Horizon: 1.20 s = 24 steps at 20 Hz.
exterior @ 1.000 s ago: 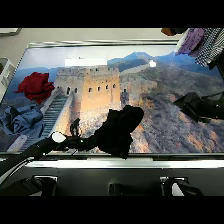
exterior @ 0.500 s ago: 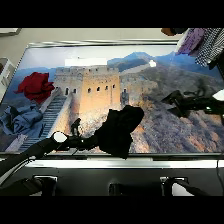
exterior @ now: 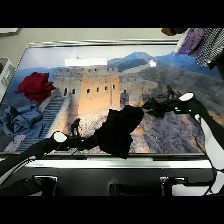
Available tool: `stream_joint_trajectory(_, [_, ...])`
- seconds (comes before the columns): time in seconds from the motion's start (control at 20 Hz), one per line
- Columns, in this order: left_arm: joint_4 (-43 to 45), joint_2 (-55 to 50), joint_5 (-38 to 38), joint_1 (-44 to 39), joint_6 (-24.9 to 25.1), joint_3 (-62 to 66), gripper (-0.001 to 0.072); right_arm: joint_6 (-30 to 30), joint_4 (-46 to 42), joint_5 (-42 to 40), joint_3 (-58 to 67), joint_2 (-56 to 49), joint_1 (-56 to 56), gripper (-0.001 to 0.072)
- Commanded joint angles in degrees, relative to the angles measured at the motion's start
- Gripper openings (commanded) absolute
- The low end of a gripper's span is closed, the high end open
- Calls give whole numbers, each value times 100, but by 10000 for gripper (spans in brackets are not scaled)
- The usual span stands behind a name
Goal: Fold the clothes and pants, and hang the long-sleeved shirts on hangers.
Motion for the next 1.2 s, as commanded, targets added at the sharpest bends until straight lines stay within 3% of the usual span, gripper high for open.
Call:
stream_joint_trajectory(0.0, [-2, -2, 48, -2, -37, 4, 19, -83, 33, -487, -4, -168, 280, 375])
stream_joint_trajectory(0.15, [0, -2, 107, 0, -37, 4, 19, -87, 31, -463, -4, -164, 278, 44])
stream_joint_trajectory(0.5, [87, 275, -59, 258, 28, 227, 17, -85, -153, -407, 2, 708, 144, 27])
stream_joint_trajectory(0.65, [909, 734, -479, 710, -50, 793, 16, -83, -704, -531, 160, 1856, 11, 27])
stream_joint_trajectory(0.8, [1871, 1351, -1045, 1108, -658, 1582, 16, 83, -1517, -675, 533, 3101, -13, 27])
stream_joint_trajectory(1.0, [3329, 2524, -1469, 1421, -1808, 2664, 16, 848, -3086, -693, 1215, 4570, -13, 28])
stream_joint_trajectory(1.15, [3722, 3403, -1456, 1515, -1937, 3265, 16, 881, -3663, -695, 1582, 5464, -13, 28])
